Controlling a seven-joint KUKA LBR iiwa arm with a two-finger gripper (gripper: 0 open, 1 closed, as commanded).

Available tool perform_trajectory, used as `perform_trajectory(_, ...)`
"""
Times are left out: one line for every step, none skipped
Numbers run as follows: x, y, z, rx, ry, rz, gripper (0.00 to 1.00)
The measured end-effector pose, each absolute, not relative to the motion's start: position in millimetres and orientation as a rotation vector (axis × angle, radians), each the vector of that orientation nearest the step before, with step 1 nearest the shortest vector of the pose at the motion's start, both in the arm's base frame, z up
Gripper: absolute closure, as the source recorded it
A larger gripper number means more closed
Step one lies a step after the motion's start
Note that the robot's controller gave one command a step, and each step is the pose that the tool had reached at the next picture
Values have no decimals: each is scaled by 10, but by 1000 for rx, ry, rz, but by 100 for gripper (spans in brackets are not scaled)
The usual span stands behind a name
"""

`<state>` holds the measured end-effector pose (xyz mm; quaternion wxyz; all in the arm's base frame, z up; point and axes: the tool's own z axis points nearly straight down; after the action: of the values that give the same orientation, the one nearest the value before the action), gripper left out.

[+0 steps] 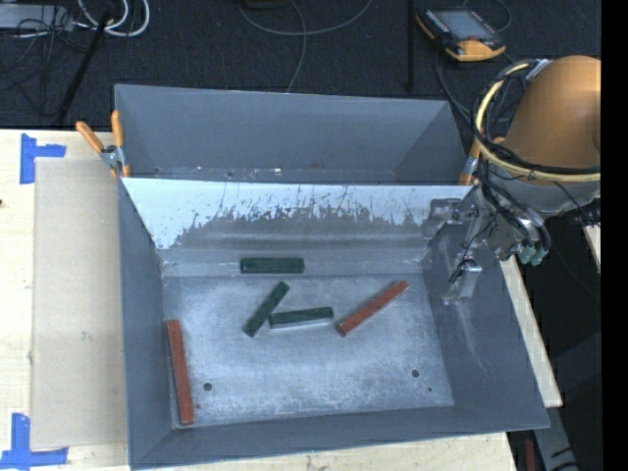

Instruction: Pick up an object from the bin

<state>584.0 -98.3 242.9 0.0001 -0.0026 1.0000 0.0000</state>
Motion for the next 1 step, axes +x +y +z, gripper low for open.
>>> perform_trajectory(6033,-831,1073,-223,3141,4,0)
